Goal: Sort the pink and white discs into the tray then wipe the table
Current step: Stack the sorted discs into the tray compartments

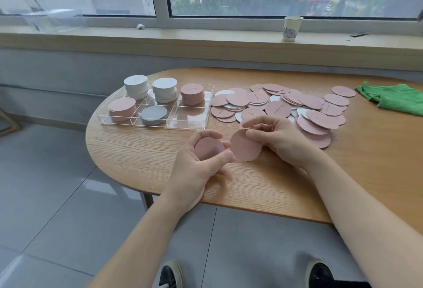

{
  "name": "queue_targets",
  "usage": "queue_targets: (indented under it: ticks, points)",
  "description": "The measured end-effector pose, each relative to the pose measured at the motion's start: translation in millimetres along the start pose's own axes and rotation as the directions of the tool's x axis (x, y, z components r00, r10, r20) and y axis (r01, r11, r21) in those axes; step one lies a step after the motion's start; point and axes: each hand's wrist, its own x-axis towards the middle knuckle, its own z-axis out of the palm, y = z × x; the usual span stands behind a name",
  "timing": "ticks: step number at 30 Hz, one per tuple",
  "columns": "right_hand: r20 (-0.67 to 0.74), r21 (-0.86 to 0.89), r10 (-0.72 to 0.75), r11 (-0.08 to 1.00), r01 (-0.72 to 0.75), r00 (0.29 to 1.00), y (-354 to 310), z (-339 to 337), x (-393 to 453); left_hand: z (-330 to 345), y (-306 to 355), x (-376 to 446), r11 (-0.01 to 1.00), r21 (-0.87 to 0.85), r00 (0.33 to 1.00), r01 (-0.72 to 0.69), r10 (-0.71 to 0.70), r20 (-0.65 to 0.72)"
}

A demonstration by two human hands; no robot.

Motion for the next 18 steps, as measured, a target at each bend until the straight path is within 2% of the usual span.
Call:
queue_targets:
  ticks: [2, 5, 14, 18]
  points:
    - [0.043, 0.216, -0.014, 0.976, 0.005, 0.999, -3.9, 2.2, -4.5, 0.6, -0.6, 0.8, 1.000, 0.007, 0.999, -0.002, 0.002, -0.036]
    - [0.069, 0.356, -0.059, 0.934, 0.030, 0.996, -10.2, 10.5, -8.7, 2.6, -1.6, 1.5, 1.000, 0.029, 0.996, -0.005, 0.008, -0.089]
    - [0.015, 0.438, -0.123, 0.893, 0.104, 0.992, -16.7, 16.5, -8.5, 3.7, -1.7, 2.6, 0.995, 0.059, 0.975, -0.083, 0.094, -0.204]
    - [0.088, 0.421, -0.126, 0.904, 0.078, 0.988, -14.0, 30.1, -11.1, 8.5, -0.7, 2.8, 0.995, 0.074, 0.989, -0.069, 0.078, -0.124]
